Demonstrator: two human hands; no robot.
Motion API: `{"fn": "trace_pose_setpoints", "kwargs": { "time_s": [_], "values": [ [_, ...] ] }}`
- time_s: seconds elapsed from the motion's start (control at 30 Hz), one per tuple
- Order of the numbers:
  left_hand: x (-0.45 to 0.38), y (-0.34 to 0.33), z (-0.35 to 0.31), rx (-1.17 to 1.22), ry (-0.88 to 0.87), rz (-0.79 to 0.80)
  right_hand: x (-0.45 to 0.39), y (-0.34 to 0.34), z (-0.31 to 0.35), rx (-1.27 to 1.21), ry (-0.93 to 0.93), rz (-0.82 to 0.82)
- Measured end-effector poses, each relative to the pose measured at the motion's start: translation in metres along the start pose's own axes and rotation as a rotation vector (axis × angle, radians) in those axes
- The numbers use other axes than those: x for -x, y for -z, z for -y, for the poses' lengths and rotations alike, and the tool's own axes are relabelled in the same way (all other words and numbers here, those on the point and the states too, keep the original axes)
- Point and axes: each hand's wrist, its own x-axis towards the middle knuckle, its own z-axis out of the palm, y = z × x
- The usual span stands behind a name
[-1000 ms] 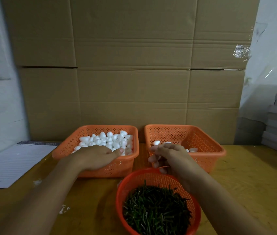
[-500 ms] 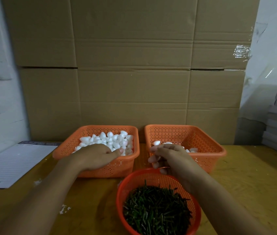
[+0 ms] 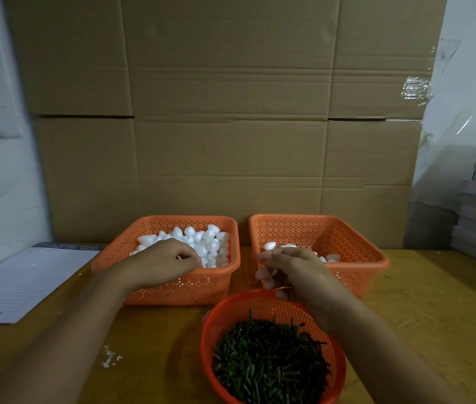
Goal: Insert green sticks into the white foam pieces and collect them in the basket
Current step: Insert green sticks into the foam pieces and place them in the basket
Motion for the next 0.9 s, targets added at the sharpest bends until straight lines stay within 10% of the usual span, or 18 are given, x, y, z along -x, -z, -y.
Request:
{"fn": "trace_pose_setpoints", "kwargs": {
  "time_s": [0.43, 0.9],
  "values": [
    [0.006, 0.009, -0.026, 0.524, -0.265, -0.291, -0.003, 0.003, -0.003, 0.011, 0.004, 0.017],
    [0.041, 0.021, -0.081, 0.83, -0.493, -0.072, -0.002, 0.003, -0.003, 0.018, 0.007, 0.029]
  ]
}}
